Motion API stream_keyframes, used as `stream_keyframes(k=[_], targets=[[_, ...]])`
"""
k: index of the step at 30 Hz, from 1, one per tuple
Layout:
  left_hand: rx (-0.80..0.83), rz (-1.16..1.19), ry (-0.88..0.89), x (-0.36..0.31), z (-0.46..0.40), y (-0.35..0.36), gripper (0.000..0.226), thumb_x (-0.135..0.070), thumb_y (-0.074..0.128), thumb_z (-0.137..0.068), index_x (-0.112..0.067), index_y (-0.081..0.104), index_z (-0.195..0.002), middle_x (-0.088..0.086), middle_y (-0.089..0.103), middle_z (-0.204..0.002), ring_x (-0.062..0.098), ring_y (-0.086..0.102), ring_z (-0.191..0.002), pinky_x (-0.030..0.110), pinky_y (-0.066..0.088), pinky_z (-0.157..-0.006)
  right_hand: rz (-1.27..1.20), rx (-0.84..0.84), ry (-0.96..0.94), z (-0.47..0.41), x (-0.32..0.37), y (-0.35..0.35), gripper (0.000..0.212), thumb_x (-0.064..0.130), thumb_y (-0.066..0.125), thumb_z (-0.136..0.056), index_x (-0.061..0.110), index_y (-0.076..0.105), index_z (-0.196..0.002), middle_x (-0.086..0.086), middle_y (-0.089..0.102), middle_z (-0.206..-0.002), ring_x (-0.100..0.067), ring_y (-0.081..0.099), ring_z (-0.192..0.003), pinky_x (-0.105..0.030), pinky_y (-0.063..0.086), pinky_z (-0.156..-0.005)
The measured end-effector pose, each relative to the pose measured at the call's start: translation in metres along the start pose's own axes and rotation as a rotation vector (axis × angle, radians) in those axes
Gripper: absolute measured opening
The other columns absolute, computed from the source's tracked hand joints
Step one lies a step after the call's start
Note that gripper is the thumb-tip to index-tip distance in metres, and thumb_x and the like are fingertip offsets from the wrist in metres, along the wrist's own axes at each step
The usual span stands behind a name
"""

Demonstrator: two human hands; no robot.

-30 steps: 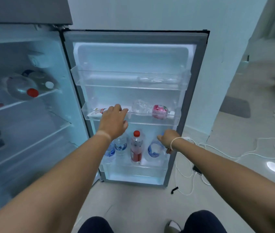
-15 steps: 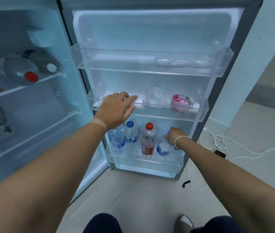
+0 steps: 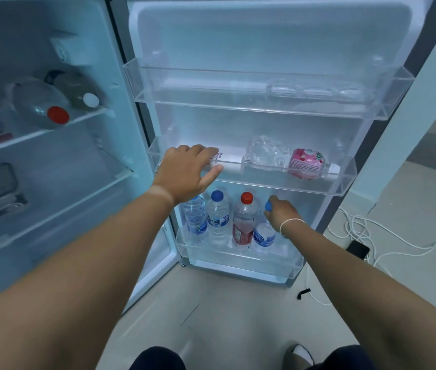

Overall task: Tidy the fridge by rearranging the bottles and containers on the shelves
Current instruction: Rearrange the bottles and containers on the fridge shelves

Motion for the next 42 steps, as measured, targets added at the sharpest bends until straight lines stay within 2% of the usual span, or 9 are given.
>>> stream_keyframes(k=[3,10,17,21,25,28,33,38,42], targets=[[0.004,0.009,-0.016,-0.002,0.001,-0.001,0.065,-0.057,0.017,-0.085,-0.024,0.055,-0.127,0.001,0.066,-0.120,0.027,0.062,-0.101,0.037,0.040,-0.085,-0.060,-0.003,-0.007,0.002,-0.001,-0.004,0.036,0.014,0.043,-0.096,0.006,0.040,-0.132,-0.024,0.054,-0.122,-0.031,0.048,-0.088,-0.035,0.044,-0.074],[0.048,-0.002,-0.035,-0.002,0.002,-0.002,0.072,-0.060,0.010,-0.082,-0.026,0.050,-0.132,-0.001,0.061,-0.128,0.026,0.059,-0.108,0.039,0.040,-0.089,-0.107,0.012,-0.012,0.026,0.003,-0.013,0.060,0.004,0.043,-0.092,0.017,0.024,-0.148,-0.018,0.043,-0.143,-0.036,0.050,-0.124,-0.036,0.045,-0.097],[0.125,0.009,-0.034,-0.007,0.002,-0.012,0.081,-0.064,0.003,-0.079,-0.027,0.042,-0.139,-0.002,0.054,-0.137,0.025,0.053,-0.120,0.041,0.038,-0.098,0.147,-0.033,-0.335,0.091,0.020,-0.055,0.031,0.025,0.048,-0.093,0.017,0.063,-0.119,-0.011,0.065,-0.121,-0.028,0.062,-0.103,-0.033,0.050,-0.087],[0.166,0.007,-0.064,-0.010,0.004,-0.014,0.053,-0.052,0.025,-0.097,-0.027,0.038,-0.142,-0.001,0.049,-0.143,0.025,0.049,-0.125,0.042,0.035,-0.102,0.212,-0.162,-0.522,0.126,0.035,-0.090,0.030,0.030,0.048,-0.094,0.017,0.066,-0.115,-0.008,0.072,-0.107,-0.024,0.065,-0.091,-0.029,0.050,-0.077],[0.198,0.000,-0.080,-0.012,0.005,-0.017,0.052,-0.050,0.026,-0.098,-0.028,0.034,-0.144,-0.002,0.046,-0.145,0.026,0.047,-0.127,0.042,0.033,-0.105,0.156,-0.393,-0.635,0.137,0.040,-0.120,0.028,0.027,0.049,-0.094,0.014,0.067,-0.112,-0.006,0.071,-0.103,-0.022,0.063,-0.094,-0.030,0.048,-0.080],[0.232,0.026,-0.090,-0.010,0.005,-0.018,0.052,-0.051,0.026,-0.098,-0.030,0.032,-0.145,-0.004,0.043,-0.148,0.027,0.045,-0.129,0.043,0.031,-0.106,0.163,-0.511,-0.550,0.121,0.039,-0.133,0.031,0.025,0.050,-0.092,0.014,0.063,-0.118,-0.008,0.065,-0.111,-0.025,0.056,-0.106,-0.032,0.044,-0.088],[0.245,0.033,-0.086,-0.008,0.006,-0.018,0.051,-0.051,0.026,-0.098,-0.031,0.032,-0.145,-0.005,0.042,-0.148,0.026,0.044,-0.129,0.043,0.030,-0.106,-0.006,-0.360,-0.204,0.082,0.030,-0.137,0.048,0.032,0.061,-0.085,0.015,0.054,-0.129,-0.014,0.052,-0.129,-0.033,0.051,-0.117,-0.036,0.043,-0.100],[0.241,0.036,-0.083,-0.008,0.007,-0.019,0.051,-0.051,0.026,-0.098,-0.031,0.032,-0.144,-0.004,0.042,-0.148,0.027,0.044,-0.129,0.043,0.030,-0.106,-0.144,-0.148,-0.023,0.063,0.029,-0.139,0.062,0.031,0.070,-0.076,0.014,0.049,-0.131,-0.013,0.059,-0.123,-0.031,0.061,-0.105,-0.038,0.052,-0.095],[0.246,0.023,-0.086,-0.007,0.007,-0.019,0.051,-0.051,0.025,-0.098,-0.031,0.031,-0.145,-0.004,0.041,-0.149,0.026,0.043,-0.130,0.042,0.030,-0.106,-0.181,-0.119,0.000,0.058,0.026,-0.137,0.051,0.029,0.070,-0.076,0.010,0.054,-0.121,-0.012,0.066,-0.110,-0.028,0.065,-0.093,-0.034,0.054,-0.090]])
Point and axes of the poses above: each hand's wrist, its own z-axis away from the middle knuckle, its own y-axis out of the palm, x = y × z, the point moved 3 cm from there along -z, towards the middle knuckle
